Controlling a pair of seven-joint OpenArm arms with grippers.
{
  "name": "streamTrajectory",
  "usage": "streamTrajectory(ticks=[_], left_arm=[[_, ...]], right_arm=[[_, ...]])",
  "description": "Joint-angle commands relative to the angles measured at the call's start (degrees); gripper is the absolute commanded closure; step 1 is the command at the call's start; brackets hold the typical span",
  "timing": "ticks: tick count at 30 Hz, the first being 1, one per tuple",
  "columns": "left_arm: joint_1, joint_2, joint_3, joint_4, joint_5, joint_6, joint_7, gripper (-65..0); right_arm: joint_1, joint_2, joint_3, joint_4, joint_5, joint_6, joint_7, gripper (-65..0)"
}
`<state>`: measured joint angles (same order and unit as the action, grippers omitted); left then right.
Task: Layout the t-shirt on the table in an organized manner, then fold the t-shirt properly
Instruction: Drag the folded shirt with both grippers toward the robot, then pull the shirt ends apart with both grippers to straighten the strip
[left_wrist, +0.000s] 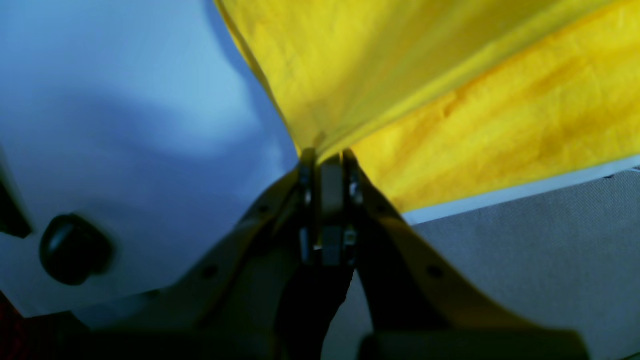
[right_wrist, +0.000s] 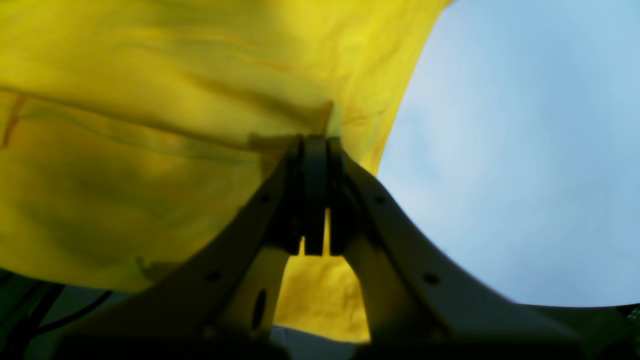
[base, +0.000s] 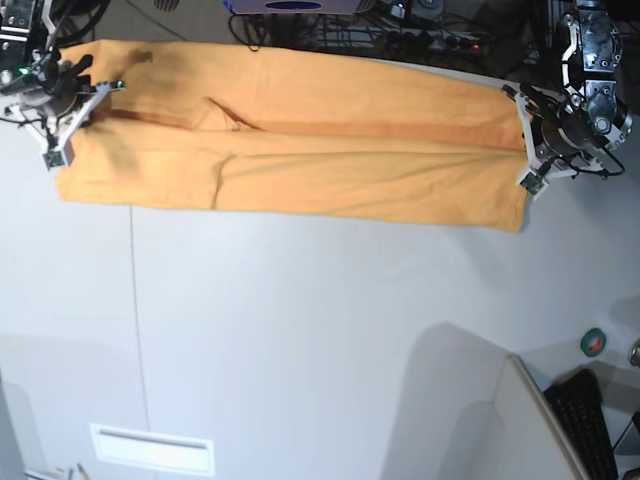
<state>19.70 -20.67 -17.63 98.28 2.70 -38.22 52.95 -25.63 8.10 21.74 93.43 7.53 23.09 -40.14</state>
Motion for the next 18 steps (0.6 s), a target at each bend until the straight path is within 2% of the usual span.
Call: streamTrajectory(ticks=[1,9,10,11,12,13,14,17,18], left_arm=[[-0.1,-1.0,-0.4,0.7,0.2,0.0,-0.4,0.0],[-0.1,-1.1,-0.4,0.7,0.3,0.0,-0.1,0.0],[-0.1,-1.2,-0.4,0.7,0.3,0.0,-0.1,0.0],[-0.1,-1.2,-0.5,0.7,0.3,0.0,0.0,0.0],[-0.1,-1.2,-0.8,0.7,0.3,0.0,0.0,-3.6],[-0.1,-1.2,-1.0,0.7,0.3,0.0,0.0,-10.5],[-0.1,-1.2,-1.1,0.7,0.3,0.0,0.0,-18.1],[0.0,-1.2,-2.5,0.8,0.3,0.0,0.0,-34.4],[0.4,-1.1,-4.1,1.0,0.3,0.0,0.0,-37.8]], right_arm=[[-0.1,0.6,0.4,0.7,0.3,-0.1,0.7,0.0],[0.0,0.6,0.5,0.9,0.3,-0.1,0.5,0.0],[0.0,0.6,0.5,1.0,0.3,-0.1,0.5,-3.6],[0.0,0.6,0.5,1.0,0.3,-0.1,0.5,-11.0],[0.0,0.6,0.5,1.0,0.3,-0.1,0.5,-16.7],[-0.1,0.6,0.5,1.1,0.3,-0.1,0.5,-22.4],[-0.3,0.6,0.5,1.6,0.3,-0.1,0.5,-25.2],[-1.3,0.5,0.5,4.9,0.3,-0.1,0.5,-25.5],[-1.7,0.5,0.5,6.0,0.3,-0.1,0.5,-25.7]])
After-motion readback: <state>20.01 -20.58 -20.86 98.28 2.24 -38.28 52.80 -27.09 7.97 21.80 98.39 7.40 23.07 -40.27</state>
